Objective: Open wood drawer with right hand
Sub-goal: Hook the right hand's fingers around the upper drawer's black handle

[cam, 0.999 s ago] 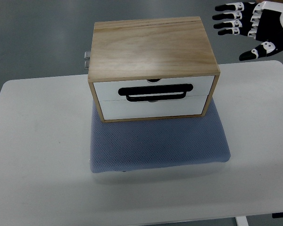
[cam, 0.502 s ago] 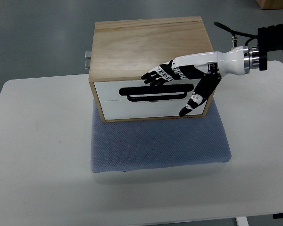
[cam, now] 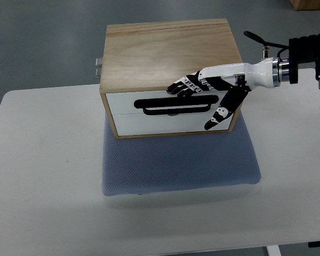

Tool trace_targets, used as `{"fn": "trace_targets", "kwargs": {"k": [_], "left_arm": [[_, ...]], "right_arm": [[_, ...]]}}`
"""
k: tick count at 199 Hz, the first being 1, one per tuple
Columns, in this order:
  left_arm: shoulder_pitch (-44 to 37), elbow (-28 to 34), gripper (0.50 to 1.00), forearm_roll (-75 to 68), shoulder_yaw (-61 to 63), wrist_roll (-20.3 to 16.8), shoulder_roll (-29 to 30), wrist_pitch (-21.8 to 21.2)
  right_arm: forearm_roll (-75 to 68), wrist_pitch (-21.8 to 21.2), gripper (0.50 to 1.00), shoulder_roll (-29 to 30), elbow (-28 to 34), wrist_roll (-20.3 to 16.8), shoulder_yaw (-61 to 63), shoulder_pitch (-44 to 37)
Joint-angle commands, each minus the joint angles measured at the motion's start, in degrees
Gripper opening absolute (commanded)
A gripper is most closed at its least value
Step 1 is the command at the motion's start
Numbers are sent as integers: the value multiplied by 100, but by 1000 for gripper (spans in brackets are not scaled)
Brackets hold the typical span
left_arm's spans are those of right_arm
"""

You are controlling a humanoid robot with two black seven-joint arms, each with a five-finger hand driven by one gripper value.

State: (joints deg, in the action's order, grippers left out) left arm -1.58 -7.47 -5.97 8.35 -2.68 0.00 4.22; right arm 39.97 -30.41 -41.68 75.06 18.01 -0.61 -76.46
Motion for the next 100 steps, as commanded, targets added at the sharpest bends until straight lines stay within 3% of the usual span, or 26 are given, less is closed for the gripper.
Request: {"fn": "trace_targets", "kwargs": {"k": [1, 100], "left_arm": [[0, 0, 1000, 0, 0, 4, 0, 0], [0, 0, 1000, 0, 0, 4, 0, 0]], "right_arm": [[29, 35, 952, 2, 0, 0, -9, 61], [222, 175, 952, 248, -264, 0, -62, 254]]}}
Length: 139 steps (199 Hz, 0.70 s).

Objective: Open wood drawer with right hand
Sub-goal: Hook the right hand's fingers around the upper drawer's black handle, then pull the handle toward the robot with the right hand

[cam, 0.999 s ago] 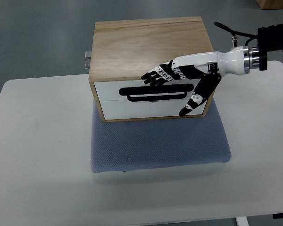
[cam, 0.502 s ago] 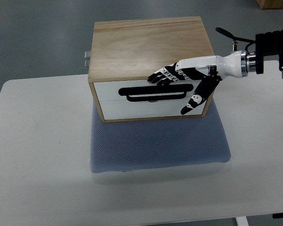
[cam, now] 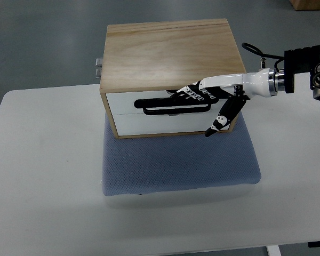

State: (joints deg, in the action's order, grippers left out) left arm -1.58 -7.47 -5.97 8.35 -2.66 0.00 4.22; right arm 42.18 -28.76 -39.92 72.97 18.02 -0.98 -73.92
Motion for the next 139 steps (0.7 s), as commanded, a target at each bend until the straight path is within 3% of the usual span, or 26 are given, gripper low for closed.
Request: {"fn": "trace_targets", "kwargs": {"k": [1, 139], "left_arm": [[0, 0, 1000, 0, 0, 2, 0, 0], [0, 0, 1000, 0, 0, -7, 0, 0]], "right_arm": [[1, 10, 952, 72, -55, 0, -25, 0], [89, -297, 952, 90, 42, 35, -16, 185]]}}
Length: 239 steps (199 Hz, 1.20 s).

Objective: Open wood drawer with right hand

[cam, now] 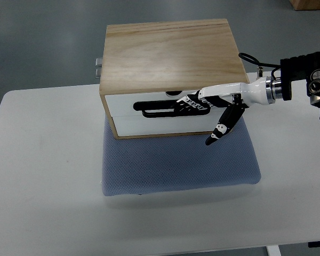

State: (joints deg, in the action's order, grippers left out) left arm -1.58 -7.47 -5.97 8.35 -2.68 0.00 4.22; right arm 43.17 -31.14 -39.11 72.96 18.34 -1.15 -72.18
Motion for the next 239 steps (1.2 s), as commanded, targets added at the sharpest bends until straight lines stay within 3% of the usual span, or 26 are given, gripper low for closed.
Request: {"fn": "trace_targets", "kwargs": {"k": [1, 67, 154, 239], "left_arm": [[0, 0, 1000, 0, 0, 4, 0, 0], [0, 0, 1000, 0, 0, 4, 0, 0], [0, 0, 1000, 0, 0, 4, 0, 0], [0, 0, 1000, 0, 0, -5, 0, 0]], "right_arm": [[-10, -67, 952, 9, 43, 11, 1, 11], [-45, -225, 952, -88, 325, 29, 1, 11], [-45, -322, 954, -668, 1212, 29, 53, 204], [-72, -386, 952, -896, 1318, 20, 378, 204]]}}
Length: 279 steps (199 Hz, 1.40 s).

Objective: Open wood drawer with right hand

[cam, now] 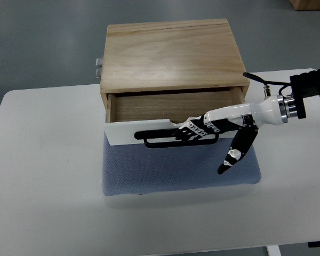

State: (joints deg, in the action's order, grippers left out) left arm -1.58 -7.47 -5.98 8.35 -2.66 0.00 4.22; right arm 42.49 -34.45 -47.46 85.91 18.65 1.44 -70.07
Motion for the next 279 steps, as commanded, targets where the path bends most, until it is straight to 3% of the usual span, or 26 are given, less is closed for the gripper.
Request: {"fn": "trace_targets", "kwargs": {"k": [1, 64, 124, 147, 185, 196, 197, 203, 213, 214, 231, 251, 279], "left_arm": [[0, 0, 1000, 0, 0, 3, 0, 0], [0, 0, 1000, 0, 0, 3, 0, 0], [0, 0, 1000, 0, 0, -6, 0, 0], [0, 0, 1000, 0, 0, 3, 0, 0], [0, 0, 1000, 0, 0, -6, 0, 0], [0, 0, 1000, 0, 0, -6, 0, 0], [0, 0, 1000, 0, 0, 3, 0, 0], [0, 0, 1000, 0, 0, -6, 0, 0], [0, 0, 1000, 0, 0, -6, 0, 0], [0, 0, 1000, 0, 0, 3, 0, 0], [0, 0, 1000, 0, 0, 3, 0, 0], [0, 0, 1000, 0, 0, -6, 0, 0], [0, 0, 1000, 0, 0, 3, 0, 0]], "right_arm": [[-4, -55, 954, -70, 23, -10, 129, -6], [-30, -55, 954, -290, 198, -45, 340, -33], [-927, -55, 954, -1283, -13, -63, 946, -103], [-1357, -55, 954, -1547, -672, -63, 1166, -103], [-2595, -55, 954, -1476, -2569, -1, 1359, 63], [-2596, -55, 954, -1476, -2570, -1, 1359, 64], [-3206, -55, 954, -1354, -3162, -1, 1368, 264], [-3641, -55, 952, -1230, -3527, -1, 1368, 415], [-3642, -55, 952, -1230, -3528, -1, 1368, 415], [-4373, -55, 952, -1021, -4102, -36, 1368, 685], [-5303, -55, 952, -712, -4881, -54, 1368, 1136], [-5848, -55, 952, -378, -5532, -63, 1377, 1487], [-6174, -55, 950, 62, -5778, -63, 1386, 1681]]}}
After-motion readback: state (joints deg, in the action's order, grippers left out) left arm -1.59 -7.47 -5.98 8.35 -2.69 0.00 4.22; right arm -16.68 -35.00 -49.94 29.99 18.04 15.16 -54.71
